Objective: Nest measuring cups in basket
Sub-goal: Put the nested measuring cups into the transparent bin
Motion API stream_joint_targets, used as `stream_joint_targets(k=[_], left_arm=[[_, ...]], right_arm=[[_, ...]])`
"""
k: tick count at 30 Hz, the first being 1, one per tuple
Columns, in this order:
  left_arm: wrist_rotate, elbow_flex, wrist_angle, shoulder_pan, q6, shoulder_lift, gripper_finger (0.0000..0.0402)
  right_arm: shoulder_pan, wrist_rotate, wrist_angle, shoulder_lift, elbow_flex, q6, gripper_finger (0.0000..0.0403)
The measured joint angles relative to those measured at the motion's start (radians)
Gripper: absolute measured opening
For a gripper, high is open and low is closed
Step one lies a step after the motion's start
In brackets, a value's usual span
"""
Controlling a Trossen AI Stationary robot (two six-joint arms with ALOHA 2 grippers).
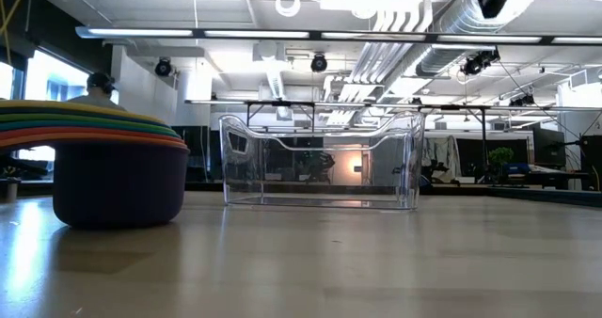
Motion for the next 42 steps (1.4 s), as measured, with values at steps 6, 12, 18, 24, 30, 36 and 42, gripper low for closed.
stream_joint_targets(k=[6, 12, 18, 24, 30, 36, 42], left_arm=[[-0.002, 0.0, 0.0, 0.025, -0.062, 0.0, 0.0056], [-0.003, 0.0, 0.0, 0.045, -0.064, 0.0, 0.0056], [-0.003, 0.0, 0.0, 0.06, -0.086, 0.0, 0.0056], [-0.003, 0.0, 0.002, 0.059, -0.119, 0.0, 0.0056], [-0.002, 0.0, 0.005, 0.059, -0.178, 0.012, 0.0056], [0.046, 0.0, 0.005, 0.059, -0.188, 0.05, 0.0056], [0.081, 0.0, 0.001, 0.058, -0.187, 0.087, 0.0056]], right_arm=[[0.0, -0.085, 0.095, -0.175, -0.205, 0.001, 0.0101], [0.0, -0.112, 0.125, -0.327, -0.328, -0.002, 0.0101], [0.0, -0.095, 0.126, -0.485, -0.437, -0.006, 0.0101], [0.0, -0.094, 0.141, -0.53, -0.512, 0.008, 0.0101], [0.0, -0.076, 0.153, -0.54, -0.574, 0.008, 0.0101], [0.0, -0.045, 0.184, -0.539, -0.622, 0.008, 0.0101], [0.0, -0.057, 0.191, -0.532, -0.626, -0.008, 0.0101]])
